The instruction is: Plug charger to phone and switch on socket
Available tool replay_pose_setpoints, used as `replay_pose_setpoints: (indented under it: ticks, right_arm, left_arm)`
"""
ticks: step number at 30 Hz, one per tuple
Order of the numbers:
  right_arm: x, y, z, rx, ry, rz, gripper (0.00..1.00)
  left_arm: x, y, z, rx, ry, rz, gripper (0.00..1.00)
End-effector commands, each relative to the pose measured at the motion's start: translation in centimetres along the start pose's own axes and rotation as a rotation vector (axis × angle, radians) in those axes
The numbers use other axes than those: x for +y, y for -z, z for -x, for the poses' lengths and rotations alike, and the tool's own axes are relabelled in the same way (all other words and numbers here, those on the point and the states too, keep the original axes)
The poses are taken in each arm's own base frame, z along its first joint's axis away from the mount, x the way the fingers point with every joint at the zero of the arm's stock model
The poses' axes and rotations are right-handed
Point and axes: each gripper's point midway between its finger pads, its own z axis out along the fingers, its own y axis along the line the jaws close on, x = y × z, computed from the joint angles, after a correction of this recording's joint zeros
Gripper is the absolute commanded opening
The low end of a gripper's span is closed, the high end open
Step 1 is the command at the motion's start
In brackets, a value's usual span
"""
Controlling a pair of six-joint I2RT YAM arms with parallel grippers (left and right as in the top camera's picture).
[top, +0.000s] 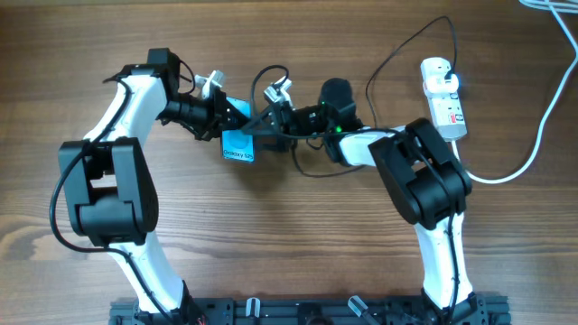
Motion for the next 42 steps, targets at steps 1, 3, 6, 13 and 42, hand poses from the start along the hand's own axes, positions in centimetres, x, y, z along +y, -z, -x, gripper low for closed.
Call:
replay_pose_setpoints:
  ticks: [1, 3, 6, 13, 42]
  right_arm:
    - [0.4, 3.6, 2.6, -0.097, 0.058, 0.003, 0.63]
    - [0.5, 5.1, 3.5, -0.137, 0.051, 0.002, 0.59]
    - [0.7, 6.8, 4.4, -0.174, 0.071, 0.001, 0.58]
    - [-0.5, 10.5, 6.5, -0.285, 0.156, -0.045, 0.59]
    - [5.3, 20.2, 2.9, -0.667, 0.329, -0.954, 0.98]
  left_arm:
    - [2.2, 1.5, 0.4, -0.038, 0.002, 0.121, 0.04]
    - [2.4, 1.6, 0.4, -0.039, 0.010, 0.120, 0.04]
    - [2.4, 1.7, 0.4, -0.040, 0.012, 0.120, 0.04]
    - [2.5, 1.6, 0.2, -0.033, 0.020, 0.120, 0.04]
    - [-2.2, 1.7, 0.5, -0.032, 0.050, -0.148, 0.04]
